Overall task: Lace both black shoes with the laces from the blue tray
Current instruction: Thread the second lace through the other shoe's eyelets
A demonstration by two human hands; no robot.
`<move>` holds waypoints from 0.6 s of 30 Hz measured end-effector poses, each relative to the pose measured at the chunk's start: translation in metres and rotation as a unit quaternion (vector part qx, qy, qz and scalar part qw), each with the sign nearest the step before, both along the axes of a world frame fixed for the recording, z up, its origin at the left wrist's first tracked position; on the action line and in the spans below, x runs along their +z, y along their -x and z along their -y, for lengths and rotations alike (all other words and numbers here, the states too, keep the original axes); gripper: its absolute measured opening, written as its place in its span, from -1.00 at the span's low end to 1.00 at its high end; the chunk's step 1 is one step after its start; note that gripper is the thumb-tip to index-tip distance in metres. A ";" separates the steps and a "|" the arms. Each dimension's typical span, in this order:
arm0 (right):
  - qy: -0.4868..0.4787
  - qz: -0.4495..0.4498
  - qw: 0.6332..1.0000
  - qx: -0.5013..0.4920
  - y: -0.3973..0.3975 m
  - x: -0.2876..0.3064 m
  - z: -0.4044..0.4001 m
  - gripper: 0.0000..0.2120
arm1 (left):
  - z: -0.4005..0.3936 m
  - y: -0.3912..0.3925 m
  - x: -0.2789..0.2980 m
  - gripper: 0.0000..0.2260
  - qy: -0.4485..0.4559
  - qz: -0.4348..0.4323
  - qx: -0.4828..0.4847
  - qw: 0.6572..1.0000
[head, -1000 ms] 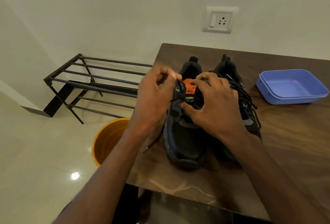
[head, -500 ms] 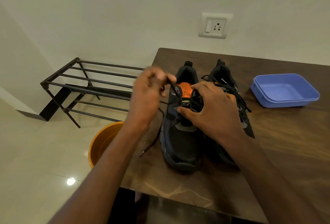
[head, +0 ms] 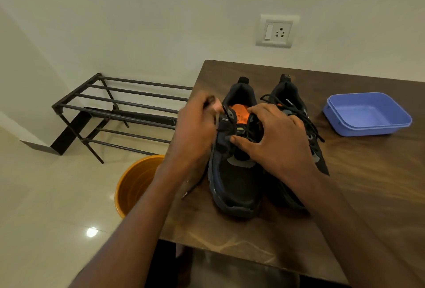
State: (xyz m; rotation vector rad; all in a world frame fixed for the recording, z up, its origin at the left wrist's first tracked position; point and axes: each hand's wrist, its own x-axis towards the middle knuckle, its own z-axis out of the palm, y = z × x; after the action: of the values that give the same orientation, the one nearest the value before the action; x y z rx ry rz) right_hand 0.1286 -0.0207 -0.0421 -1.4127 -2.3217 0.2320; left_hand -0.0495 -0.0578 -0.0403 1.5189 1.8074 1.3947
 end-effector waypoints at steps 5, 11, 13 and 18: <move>0.000 0.002 1.000 0.000 0.000 0.000 0.001 -0.26 | 0.002 0.015 0.013 -0.86 -0.074 0.290 -0.018 0.954; 0.002 -0.003 1.000 0.005 0.001 0.000 0.000 -0.28 | -0.002 0.002 -0.012 -0.87 0.032 -0.066 -0.053 0.996; 0.002 -0.004 1.000 0.006 0.000 0.000 0.000 -0.28 | -0.005 0.001 -0.013 -0.90 0.039 -0.138 -0.040 0.989; 0.015 -0.009 1.000 0.006 -0.001 0.001 0.000 -0.26 | -0.005 0.011 -0.004 -0.89 -0.035 0.066 0.048 0.996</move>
State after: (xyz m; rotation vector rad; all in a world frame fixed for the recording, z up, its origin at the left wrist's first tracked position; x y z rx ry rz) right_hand 0.1299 -0.0204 -0.0409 -1.4069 -2.3220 0.2818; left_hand -0.0605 -0.0528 -0.0444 1.3557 1.7876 1.5806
